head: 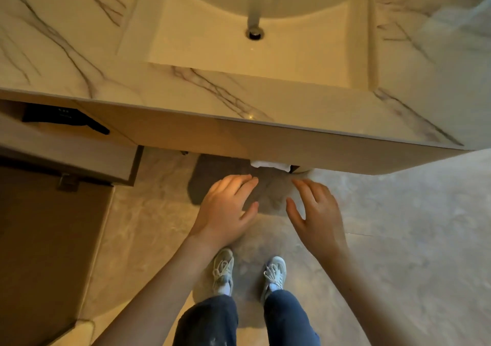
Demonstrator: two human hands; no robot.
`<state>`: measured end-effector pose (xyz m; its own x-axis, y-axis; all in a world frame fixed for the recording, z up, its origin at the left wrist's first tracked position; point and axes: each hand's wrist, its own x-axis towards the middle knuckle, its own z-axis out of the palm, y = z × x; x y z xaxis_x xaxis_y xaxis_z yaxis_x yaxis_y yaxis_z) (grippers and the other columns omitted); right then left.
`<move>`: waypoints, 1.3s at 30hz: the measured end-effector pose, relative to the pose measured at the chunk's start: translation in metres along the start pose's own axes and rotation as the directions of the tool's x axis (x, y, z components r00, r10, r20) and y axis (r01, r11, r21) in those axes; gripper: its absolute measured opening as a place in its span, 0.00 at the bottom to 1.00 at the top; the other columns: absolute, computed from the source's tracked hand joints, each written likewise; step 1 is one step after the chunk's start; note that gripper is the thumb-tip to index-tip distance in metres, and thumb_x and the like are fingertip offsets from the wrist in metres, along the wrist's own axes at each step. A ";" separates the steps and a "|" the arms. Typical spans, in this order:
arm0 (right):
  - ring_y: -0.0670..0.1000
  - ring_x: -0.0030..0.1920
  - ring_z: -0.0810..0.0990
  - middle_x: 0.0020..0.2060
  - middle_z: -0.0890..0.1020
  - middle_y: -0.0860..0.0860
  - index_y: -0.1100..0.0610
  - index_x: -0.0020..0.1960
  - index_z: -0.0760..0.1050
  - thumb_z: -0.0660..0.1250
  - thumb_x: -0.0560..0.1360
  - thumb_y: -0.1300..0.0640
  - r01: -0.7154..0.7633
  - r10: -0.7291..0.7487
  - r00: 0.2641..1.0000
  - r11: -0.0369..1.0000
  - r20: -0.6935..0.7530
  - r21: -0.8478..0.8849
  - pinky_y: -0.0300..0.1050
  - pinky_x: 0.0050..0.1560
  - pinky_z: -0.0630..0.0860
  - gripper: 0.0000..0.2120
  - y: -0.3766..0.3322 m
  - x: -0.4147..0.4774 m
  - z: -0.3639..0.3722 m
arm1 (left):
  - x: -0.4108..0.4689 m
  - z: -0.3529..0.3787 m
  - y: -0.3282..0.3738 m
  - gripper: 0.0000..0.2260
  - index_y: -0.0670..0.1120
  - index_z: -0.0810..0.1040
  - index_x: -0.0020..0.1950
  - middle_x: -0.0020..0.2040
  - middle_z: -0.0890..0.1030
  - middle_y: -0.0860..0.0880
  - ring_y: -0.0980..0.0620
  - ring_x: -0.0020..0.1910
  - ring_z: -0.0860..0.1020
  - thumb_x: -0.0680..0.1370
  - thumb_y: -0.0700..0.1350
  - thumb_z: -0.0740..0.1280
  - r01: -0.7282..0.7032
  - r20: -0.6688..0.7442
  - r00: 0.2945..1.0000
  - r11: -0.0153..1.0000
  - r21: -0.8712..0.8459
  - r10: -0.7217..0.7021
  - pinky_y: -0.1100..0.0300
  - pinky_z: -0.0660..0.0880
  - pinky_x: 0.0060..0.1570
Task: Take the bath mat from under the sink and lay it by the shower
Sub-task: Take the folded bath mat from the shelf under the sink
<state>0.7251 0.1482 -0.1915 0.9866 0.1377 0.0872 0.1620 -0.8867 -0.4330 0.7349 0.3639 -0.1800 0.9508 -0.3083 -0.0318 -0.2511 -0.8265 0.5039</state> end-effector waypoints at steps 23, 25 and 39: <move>0.58 0.62 0.78 0.62 0.80 0.54 0.56 0.67 0.74 0.56 0.78 0.40 0.219 -0.234 0.972 0.944 -0.032 -0.247 0.56 0.60 0.76 0.26 0.304 0.045 0.436 | 0.127 0.461 -0.241 0.23 0.48 0.73 0.71 0.70 0.74 0.49 0.49 0.69 0.70 0.79 0.56 0.58 -0.198 -0.123 0.966 0.956 0.218 0.228 0.59 0.58 0.70; 0.57 0.62 0.78 0.62 0.79 0.53 0.55 0.68 0.74 0.55 0.78 0.40 0.245 -0.263 0.964 0.934 -0.034 -0.260 0.56 0.60 0.76 0.26 0.321 0.045 0.450 | 0.132 0.481 -0.249 0.23 0.47 0.71 0.73 0.71 0.73 0.47 0.48 0.71 0.69 0.79 0.55 0.58 -0.238 -0.122 0.958 0.956 0.172 0.260 0.56 0.58 0.72; 0.44 0.52 0.76 0.60 0.70 0.39 0.48 0.67 0.69 0.55 0.80 0.41 0.197 -0.116 0.925 0.960 -0.362 0.197 0.35 0.50 0.74 0.19 0.318 0.075 0.415 | 0.157 0.451 -0.251 0.20 0.52 0.70 0.70 0.65 0.73 0.52 0.56 0.62 0.72 0.78 0.54 0.63 -0.247 -0.508 0.834 0.969 0.008 0.217 0.60 0.72 0.58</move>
<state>0.8580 0.0597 -0.6948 0.8874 0.0701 0.4556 0.3536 -0.7378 -0.5750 0.8651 0.3105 -0.7002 0.8305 -0.1971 0.5210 -0.4799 -0.7280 0.4896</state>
